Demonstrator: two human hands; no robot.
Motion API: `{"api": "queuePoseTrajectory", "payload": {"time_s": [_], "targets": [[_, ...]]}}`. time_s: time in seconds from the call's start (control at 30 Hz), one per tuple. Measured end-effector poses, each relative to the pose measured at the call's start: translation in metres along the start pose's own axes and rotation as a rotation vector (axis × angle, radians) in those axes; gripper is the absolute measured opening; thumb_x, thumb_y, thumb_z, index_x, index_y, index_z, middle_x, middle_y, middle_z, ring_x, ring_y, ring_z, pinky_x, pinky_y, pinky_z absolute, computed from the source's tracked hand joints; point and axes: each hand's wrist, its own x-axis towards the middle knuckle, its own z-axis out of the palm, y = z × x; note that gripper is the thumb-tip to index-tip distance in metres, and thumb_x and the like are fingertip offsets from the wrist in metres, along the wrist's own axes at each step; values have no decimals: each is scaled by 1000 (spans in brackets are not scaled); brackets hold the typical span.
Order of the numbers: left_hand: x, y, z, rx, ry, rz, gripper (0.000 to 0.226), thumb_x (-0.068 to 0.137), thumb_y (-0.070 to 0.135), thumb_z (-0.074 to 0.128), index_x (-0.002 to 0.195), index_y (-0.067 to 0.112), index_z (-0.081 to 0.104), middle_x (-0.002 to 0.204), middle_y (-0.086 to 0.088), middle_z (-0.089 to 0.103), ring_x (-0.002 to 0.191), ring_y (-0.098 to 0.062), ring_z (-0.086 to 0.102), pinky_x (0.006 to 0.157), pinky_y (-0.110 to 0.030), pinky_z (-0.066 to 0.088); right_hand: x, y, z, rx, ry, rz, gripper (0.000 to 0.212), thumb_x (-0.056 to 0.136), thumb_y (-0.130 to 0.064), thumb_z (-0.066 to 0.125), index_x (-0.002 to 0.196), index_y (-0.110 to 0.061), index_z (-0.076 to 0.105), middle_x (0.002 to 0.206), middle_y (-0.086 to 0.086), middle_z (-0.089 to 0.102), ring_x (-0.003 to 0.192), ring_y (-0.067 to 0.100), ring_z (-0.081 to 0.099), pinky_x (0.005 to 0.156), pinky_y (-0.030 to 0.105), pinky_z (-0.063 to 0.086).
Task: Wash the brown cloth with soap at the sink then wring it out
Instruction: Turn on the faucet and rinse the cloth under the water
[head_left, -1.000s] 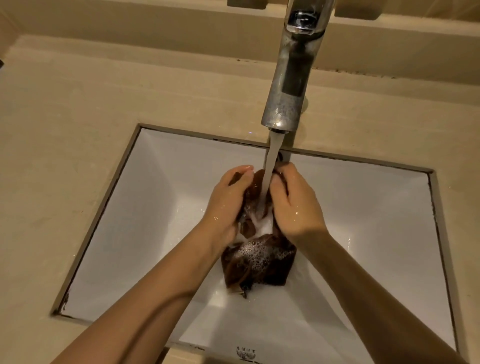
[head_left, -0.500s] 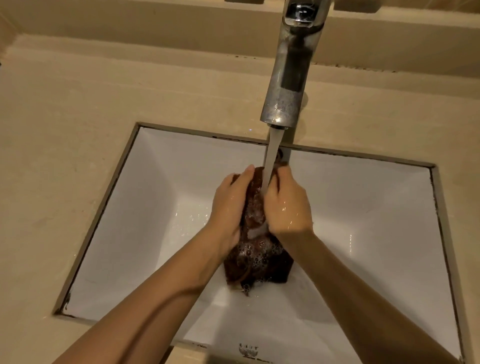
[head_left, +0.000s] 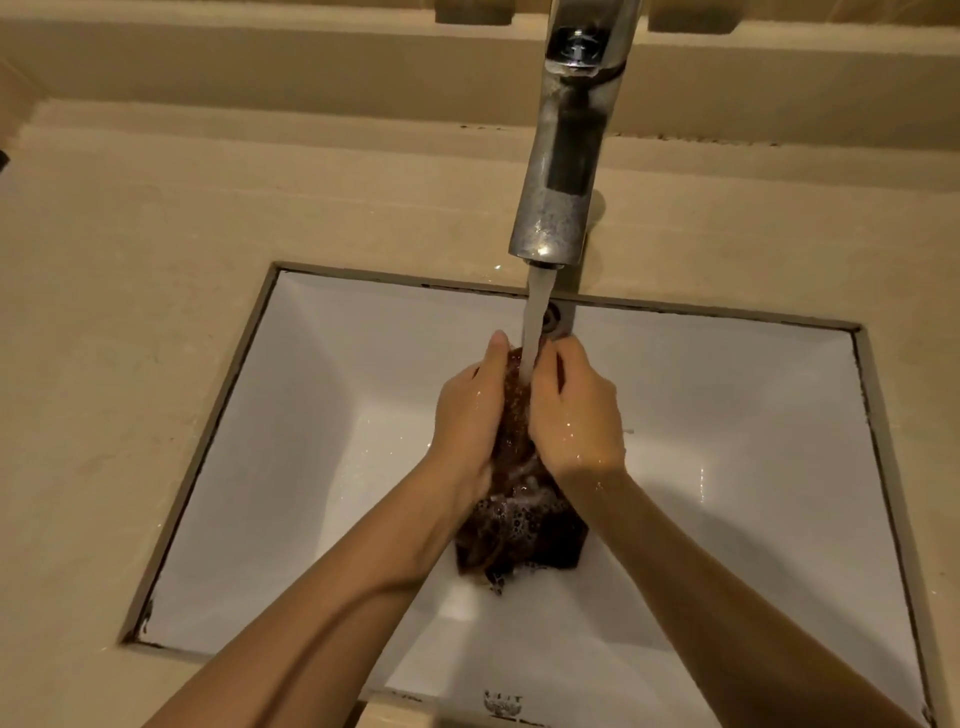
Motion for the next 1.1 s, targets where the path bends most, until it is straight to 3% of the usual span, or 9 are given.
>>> {"api": "queuePoseTrajectory", "payload": {"time_s": [0.13, 0.23, 0.4, 0.53, 0.73, 0.87, 0.93, 1.0, 1.1], "targets": [[1, -2, 2, -153, 34, -66, 36, 93, 41, 54, 73, 14, 69, 61, -1, 66, 63, -14, 64, 66, -30, 55, -17, -15, 13, -68, -20, 27, 39, 94, -49, 35, 94, -16, 55, 82, 2, 64, 83, 23, 63, 75, 37, 52], [-4, -10, 8, -76, 2, -71, 32, 95, 35, 52, 74, 17, 69, 53, 3, 61, 48, -9, 58, 46, -22, 46, 8, -10, 12, -41, 131, 110, 29, 98, -34, 34, 84, -18, 53, 68, -9, 53, 79, 19, 62, 62, 25, 45], [3, -8, 0, 6, 65, -9, 38, 94, 45, 51, 75, 22, 73, 73, -3, 73, 72, -15, 69, 71, -30, 57, 6, 5, 14, 2, 74, 72, 30, 98, -35, 31, 85, -16, 50, 81, 4, 62, 78, 25, 63, 74, 42, 54], [9, -7, -2, -113, 75, -71, 41, 92, 42, 55, 63, 17, 69, 55, 0, 67, 56, -13, 64, 63, -27, 55, -23, 9, 22, 58, -80, -47, 34, 92, -47, 44, 94, -15, 54, 80, 4, 66, 77, 21, 66, 71, 39, 56], [5, -22, 5, 106, 15, -86, 41, 94, 49, 48, 76, 20, 71, 59, 1, 66, 55, -13, 62, 51, -25, 51, 5, 18, 18, -48, 127, 154, 30, 97, -41, 35, 94, -21, 57, 86, -2, 63, 79, 16, 60, 73, 30, 48], [6, -25, 2, 169, -2, -39, 41, 95, 51, 44, 84, 22, 72, 79, -4, 72, 78, -20, 68, 69, -32, 54, 4, 29, 17, 58, 112, 160, 37, 97, -48, 30, 86, -24, 56, 79, -2, 60, 79, 15, 60, 75, 34, 50], [7, -23, 2, 164, 6, -30, 39, 95, 50, 44, 82, 23, 71, 82, -5, 72, 82, -20, 69, 78, -36, 55, -6, 34, 18, 160, 141, 67, 39, 97, -42, 33, 81, -18, 58, 68, -1, 59, 64, 8, 58, 62, 31, 51], [10, -21, 3, 50, 46, -91, 37, 96, 41, 48, 75, 18, 67, 64, -1, 69, 62, -12, 66, 66, -28, 54, -21, 32, 23, 186, 113, -41, 38, 98, -37, 36, 79, -13, 59, 59, -5, 54, 54, 8, 53, 50, 28, 47], [10, -23, 6, -31, 50, -145, 38, 97, 30, 49, 67, 13, 66, 46, 4, 59, 46, -10, 55, 48, -21, 47, -19, 26, 28, 215, 131, 106, 41, 97, -42, 33, 77, -18, 59, 64, -6, 58, 65, 12, 60, 58, 24, 47]]}}
